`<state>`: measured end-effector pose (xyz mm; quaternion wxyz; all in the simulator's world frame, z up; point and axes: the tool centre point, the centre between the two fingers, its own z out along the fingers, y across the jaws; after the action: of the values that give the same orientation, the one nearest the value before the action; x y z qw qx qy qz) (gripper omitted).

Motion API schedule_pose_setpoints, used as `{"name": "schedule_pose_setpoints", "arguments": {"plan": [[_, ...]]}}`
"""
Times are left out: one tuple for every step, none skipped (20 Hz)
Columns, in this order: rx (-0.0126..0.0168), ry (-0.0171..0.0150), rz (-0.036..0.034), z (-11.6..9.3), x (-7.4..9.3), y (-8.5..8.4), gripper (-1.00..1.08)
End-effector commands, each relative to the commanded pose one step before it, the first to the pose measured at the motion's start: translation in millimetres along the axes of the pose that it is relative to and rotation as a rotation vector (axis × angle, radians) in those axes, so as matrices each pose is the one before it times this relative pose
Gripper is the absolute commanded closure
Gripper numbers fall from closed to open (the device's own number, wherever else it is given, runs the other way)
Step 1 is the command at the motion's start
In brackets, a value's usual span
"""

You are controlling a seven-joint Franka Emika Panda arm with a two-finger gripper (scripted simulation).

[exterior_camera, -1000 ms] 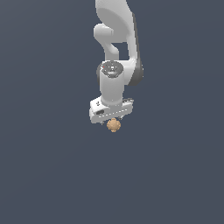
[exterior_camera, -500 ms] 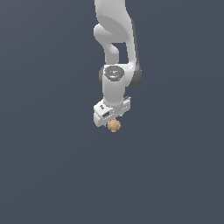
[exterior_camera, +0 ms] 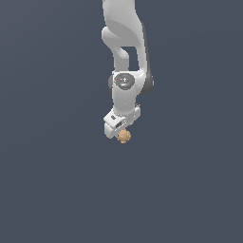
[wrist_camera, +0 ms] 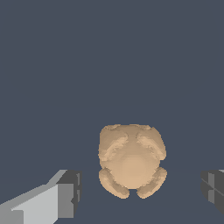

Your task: Pick up the object and move it to a goal position.

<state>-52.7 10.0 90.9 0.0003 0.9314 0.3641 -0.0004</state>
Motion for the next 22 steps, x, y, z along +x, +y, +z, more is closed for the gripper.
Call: {"name": "schedule_pose_setpoints", "arguments": {"plan": [[0.00015,0.00076,-0.01558,1.21,-0.45,-1.15,-0.92],[0.00007,0.00008,-0.00229,0.2,-0.06,-0.2,-0.92],[0.00002,0.00002,-0.00069,0.07,-0.05,-0.04,-0.92],[0.00011,-0.00039,0.00472,-0.27,0.1,0.28,-0.92],[0.0,0.0,0.0,0.34,-0.02,0.01,-0.92],[0.0,0.0,0.0,1.01,-0.06,0.01,-0.92],[0.0,0.0,0.0,1.67,-0.1,0.02,-0.92],[0.00001,0.00005,-0.00069,2.32,0.11,-0.26,-0.92],[0.0,0.0,0.0,2.99,-0.19,0.03,-0.92],[0.00002,0.00006,-0.00069,3.62,0.02,-0.25,-0.92],[0.0,0.0,0.0,4.26,-0.29,0.04,-0.92],[0.00004,0.00009,-0.00097,4.85,0.04,-0.36,-0.92],[0.00003,0.00007,-0.00069,5.44,-0.1,-0.22,-0.92],[0.0,0.0,0.0,5.27,-0.31,0.08,-0.92],[0.00001,0.00008,-0.00097,4.58,0.13,-0.29,-0.92],[0.0,0.0,0.0,3.94,-0.15,0.14,-0.92],[-0.00006,0.00003,-0.00069,3.22,0.2,-0.11,-0.92],[0.0,0.0,0.0,2.59,0.01,0.2,-0.92],[0.0,0.0,0.0,1.95,0.07,0.2,-0.92],[0.0,0.0,0.0,1.35,0.09,0.18,-0.92],[0.0,0.0,0.0,0.79,0.07,0.12,-0.92],[0.0,0.0,0.0,0.26,0.03,0.04,-0.92]]}}
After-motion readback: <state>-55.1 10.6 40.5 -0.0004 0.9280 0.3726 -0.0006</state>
